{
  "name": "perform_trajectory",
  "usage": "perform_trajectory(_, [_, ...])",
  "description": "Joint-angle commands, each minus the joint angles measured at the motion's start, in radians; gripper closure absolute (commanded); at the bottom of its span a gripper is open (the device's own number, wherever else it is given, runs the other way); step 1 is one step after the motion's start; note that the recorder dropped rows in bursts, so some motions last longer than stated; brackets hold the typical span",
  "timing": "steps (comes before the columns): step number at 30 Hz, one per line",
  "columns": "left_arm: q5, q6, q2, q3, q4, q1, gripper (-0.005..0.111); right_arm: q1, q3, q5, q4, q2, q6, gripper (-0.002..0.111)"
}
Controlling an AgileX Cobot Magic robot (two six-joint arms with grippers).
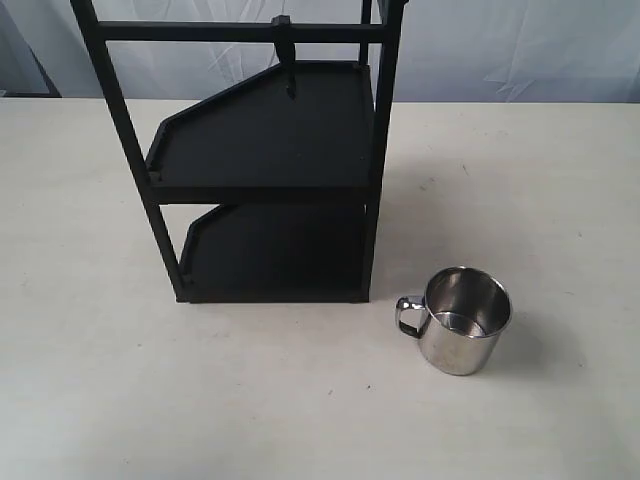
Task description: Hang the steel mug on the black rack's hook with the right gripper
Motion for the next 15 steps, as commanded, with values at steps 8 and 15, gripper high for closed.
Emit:
perform_trajectory(8, [-0.005, -0.002, -0.005, 0.0, 0.001, -0.005, 0.105, 0.002, 0.005, -0.141, -0.133, -0.005, -0.031, 0.109])
perform_trajectory(15, [-0.005, -0.002, -0.005, 0.0, 0.001, -0.005, 0.105, 0.002, 0.005, -0.662, 0.19, -0.005, 0.101, 0.109])
